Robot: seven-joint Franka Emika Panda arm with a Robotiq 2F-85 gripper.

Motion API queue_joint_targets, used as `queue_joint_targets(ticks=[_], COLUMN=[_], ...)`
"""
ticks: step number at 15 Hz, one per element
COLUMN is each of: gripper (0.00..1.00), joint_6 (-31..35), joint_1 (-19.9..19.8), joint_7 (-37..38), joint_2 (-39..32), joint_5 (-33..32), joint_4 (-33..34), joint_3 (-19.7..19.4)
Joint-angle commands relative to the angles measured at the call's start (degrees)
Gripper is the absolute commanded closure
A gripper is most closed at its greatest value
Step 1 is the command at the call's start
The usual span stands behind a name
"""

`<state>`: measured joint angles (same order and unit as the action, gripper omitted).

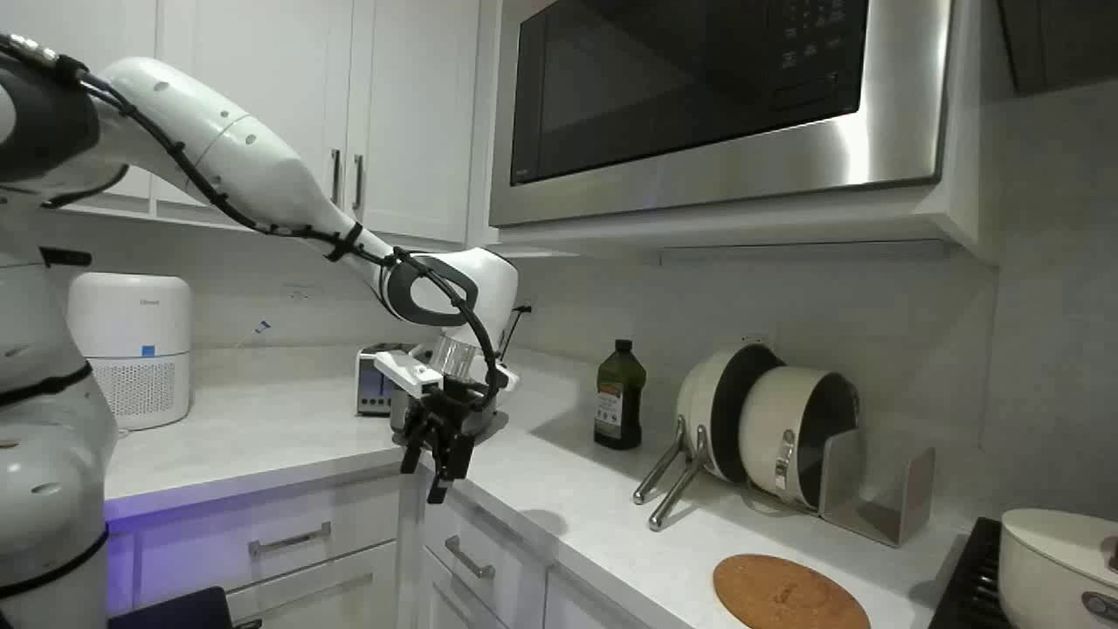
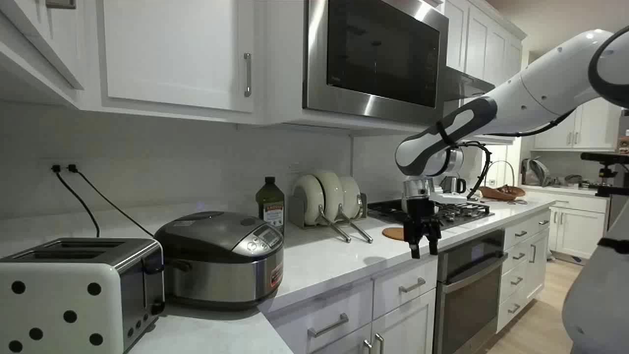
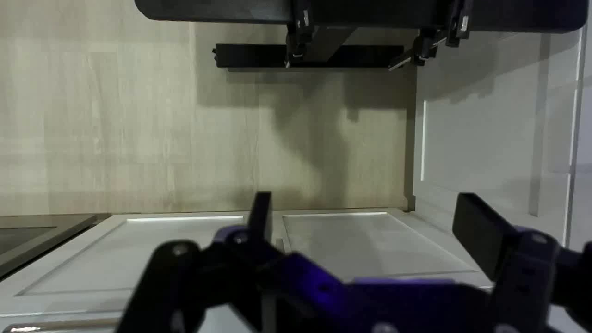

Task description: Press the button to open the rice cooker.

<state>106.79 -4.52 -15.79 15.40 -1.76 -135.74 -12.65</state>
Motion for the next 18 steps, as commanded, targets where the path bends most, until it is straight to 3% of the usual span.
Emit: queue_joint_targets(ticks=[1,9,18], gripper=[0.00,0.00,0.00], joint_6=[-0.06,-0.82,1.04], joint_1=[-0.94,-0.63,6.76], joint_7=[-0.19,-0.78,-4.41], joint_2=[-0.07,-0.40,1.52], joint_5=[0.24,0.65,1.84], joint_4=[0.06,0.27,-3.87], joint_3=[0.90,0.98,9.35])
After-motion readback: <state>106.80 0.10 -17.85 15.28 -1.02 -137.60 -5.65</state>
